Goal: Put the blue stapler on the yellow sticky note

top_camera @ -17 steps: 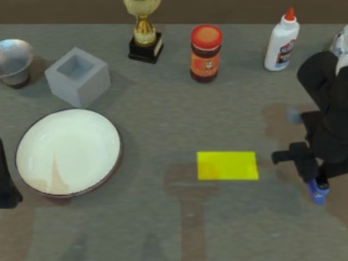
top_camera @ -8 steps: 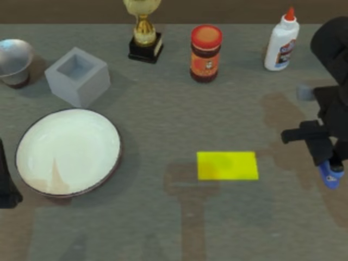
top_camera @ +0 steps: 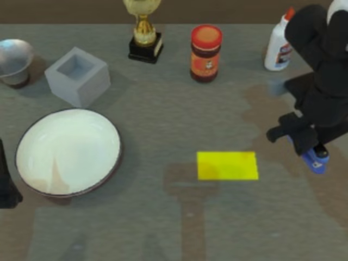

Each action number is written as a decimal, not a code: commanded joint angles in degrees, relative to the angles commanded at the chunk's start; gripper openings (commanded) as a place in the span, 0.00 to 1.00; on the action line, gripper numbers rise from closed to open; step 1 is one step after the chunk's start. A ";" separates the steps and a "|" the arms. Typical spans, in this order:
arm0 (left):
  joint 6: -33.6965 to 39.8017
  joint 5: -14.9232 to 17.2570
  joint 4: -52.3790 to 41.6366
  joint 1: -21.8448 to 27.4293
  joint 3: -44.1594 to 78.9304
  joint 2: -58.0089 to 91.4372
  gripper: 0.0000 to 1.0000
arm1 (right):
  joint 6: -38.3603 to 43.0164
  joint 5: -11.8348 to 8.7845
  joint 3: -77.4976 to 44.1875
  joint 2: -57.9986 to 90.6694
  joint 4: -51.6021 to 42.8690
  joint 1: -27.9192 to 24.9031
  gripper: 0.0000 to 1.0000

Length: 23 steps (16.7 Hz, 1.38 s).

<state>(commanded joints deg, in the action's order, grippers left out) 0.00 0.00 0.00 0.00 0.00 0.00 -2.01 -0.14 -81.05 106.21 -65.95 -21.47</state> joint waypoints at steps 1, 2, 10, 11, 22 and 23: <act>0.00 0.00 0.00 0.00 0.00 0.00 1.00 | -4.00 -0.01 -2.39 1.71 -0.94 -0.90 0.00; 0.00 0.00 0.00 0.00 0.00 0.00 1.00 | -8.37 -0.02 -4.86 3.47 -1.91 -1.85 0.00; 0.00 0.00 0.00 0.00 0.00 0.00 1.00 | -46.07 -0.13 -24.17 16.37 -8.86 -9.57 0.00; 0.00 0.00 0.00 0.00 0.00 0.00 1.00 | -49.01 -0.11 -25.87 17.21 -9.24 -10.24 0.00; 0.00 0.00 0.00 0.00 0.00 0.00 1.00 | -54.44 -0.05 -27.09 18.82 -7.42 -11.34 0.00; 0.00 0.00 0.00 0.00 0.00 0.00 1.00 | -54.40 -0.05 -25.57 19.24 -5.51 -11.37 0.00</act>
<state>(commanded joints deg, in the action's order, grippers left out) 0.00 0.00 0.00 0.00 0.00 0.00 -56.41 -0.19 -106.62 125.45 -71.46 -32.84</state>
